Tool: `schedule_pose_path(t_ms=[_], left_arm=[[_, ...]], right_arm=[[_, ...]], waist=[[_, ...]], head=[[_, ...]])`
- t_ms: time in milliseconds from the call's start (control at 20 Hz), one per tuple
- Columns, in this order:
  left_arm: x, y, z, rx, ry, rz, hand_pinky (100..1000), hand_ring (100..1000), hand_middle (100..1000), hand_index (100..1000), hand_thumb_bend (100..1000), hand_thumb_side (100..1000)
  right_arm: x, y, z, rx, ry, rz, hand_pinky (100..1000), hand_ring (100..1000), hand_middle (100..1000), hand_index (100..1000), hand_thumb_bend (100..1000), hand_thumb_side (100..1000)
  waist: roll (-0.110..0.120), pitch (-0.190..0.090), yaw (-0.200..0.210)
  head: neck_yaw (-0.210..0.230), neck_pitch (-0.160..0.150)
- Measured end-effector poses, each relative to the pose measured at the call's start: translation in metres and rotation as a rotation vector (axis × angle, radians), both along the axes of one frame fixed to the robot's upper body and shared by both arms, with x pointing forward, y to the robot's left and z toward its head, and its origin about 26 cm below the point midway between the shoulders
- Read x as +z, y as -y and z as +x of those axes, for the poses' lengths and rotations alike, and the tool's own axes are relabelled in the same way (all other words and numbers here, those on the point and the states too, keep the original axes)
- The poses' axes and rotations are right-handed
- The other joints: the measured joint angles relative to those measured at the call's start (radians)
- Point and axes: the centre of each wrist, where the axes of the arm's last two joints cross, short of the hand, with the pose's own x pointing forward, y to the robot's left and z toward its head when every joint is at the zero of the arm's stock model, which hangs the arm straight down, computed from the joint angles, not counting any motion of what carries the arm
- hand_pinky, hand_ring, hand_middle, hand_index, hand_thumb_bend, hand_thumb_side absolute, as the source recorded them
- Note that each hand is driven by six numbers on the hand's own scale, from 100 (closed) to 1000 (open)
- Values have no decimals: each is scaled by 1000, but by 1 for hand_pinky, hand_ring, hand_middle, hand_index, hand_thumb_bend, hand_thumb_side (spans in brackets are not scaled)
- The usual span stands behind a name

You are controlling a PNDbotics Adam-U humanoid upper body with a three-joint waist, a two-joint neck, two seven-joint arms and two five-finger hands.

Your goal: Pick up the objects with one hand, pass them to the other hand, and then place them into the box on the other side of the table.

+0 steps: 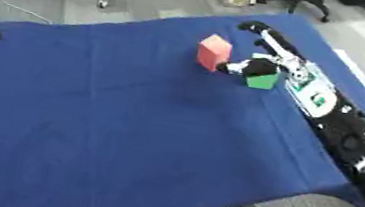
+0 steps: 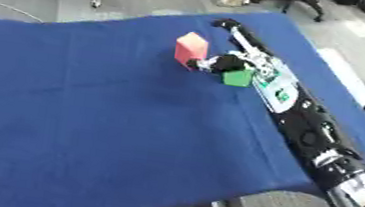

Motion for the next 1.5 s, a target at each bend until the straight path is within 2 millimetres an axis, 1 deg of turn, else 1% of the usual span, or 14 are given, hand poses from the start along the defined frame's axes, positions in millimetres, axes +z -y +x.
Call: schedule_pose_path(t_ms=[300, 500, 650, 950, 1050, 1100, 1150, 1200, 1250, 1300, 1350, 1400, 1450, 1500], left_arm=[[0, 3, 0, -10, -2, 9, 919, 624, 589, 813, 237, 837], [0, 3, 0, -12, -3, 10, 919, 622, 587, 812, 230, 848], [-1, 4, -1, -15, -7, 16, 919, 622, 587, 813, 230, 850], [-1, 4, -1, -11, -11, 27, 920, 621, 587, 814, 225, 857], [-2, 4, -1, -8, -13, 31, 920, 621, 587, 814, 224, 858], [-3, 4, -1, -7, -15, 32, 920, 621, 587, 814, 225, 858], [-3, 3, -1, -6, -16, 32, 920, 621, 587, 814, 224, 859], [-3, 3, -1, -5, -16, 32, 920, 621, 587, 815, 223, 859], [-3, 3, -1, -4, -17, 33, 920, 621, 587, 815, 223, 859], [-3, 3, -1, -4, -17, 34, 920, 621, 587, 815, 223, 860], [-3, 3, -1, -4, -18, 34, 920, 621, 587, 815, 223, 861], [-3, 3, -1, -4, -18, 35, 920, 621, 587, 815, 222, 861], [-3, 3, -1, -4, -18, 35, 920, 621, 587, 815, 222, 861], [-3, 3, -1, -4, -18, 36, 920, 621, 587, 816, 222, 862]], right_arm=[[-15, 16, 4, -172, 59, -43, 887, 1000, 950, 906, 716, 416], [-21, 22, 4, -218, 75, -59, 898, 1000, 944, 906, 716, 418], [-24, 28, 5, -263, 73, -69, 898, 1000, 942, 905, 714, 418], [-33, 41, 3, -330, 20, -114, 876, 1000, 928, 908, 695, 369], [-36, 44, 3, -337, -13, -133, 851, 1000, 928, 909, 674, 341], [-37, 45, 2, -337, -31, -140, 825, 986, 926, 910, 660, 329], [-38, 45, 2, -333, -47, -146, 818, 981, 925, 910, 654, 325], [-38, 45, 2, -328, -62, -150, 769, 940, 911, 900, 628, 302], [-38, 45, 2, -322, -78, -154, 753, 926, 907, 897, 618, 294], [-39, 45, 1, -318, -95, -158, 712, 892, 894, 884, 606, 288], [-40, 46, 1, -313, -110, -161, 692, 876, 885, 876, 599, 285], [-40, 46, 0, -309, -123, -165, 644, 836, 862, 856, 567, 281], [-38, 45, 1, -304, -130, -166, 633, 827, 855, 850, 559, 281], [-37, 44, 1, -301, -131, -168, 599, 796, 829, 831, 531, 281]], waist=[[3, 5, 18], [3, 7, 20], [3, 9, 24], [3, 9, 22], [3, 9, 21], [3, 9, 21], [3, 9, 20], [3, 9, 19], [3, 9, 18], [3, 9, 17], [4, 9, 16], [4, 9, 16], [4, 9, 15], [4, 9, 15]], head=[[-24, 0], [-32, 0], [-52, 0], [-71, 0], [-72, 0], [-73, 0], [-74, 0], [-74, 0], [-75, 0], [-75, 0], [-75, 0], [-75, 0], [-75, 0], [-75, 0]])
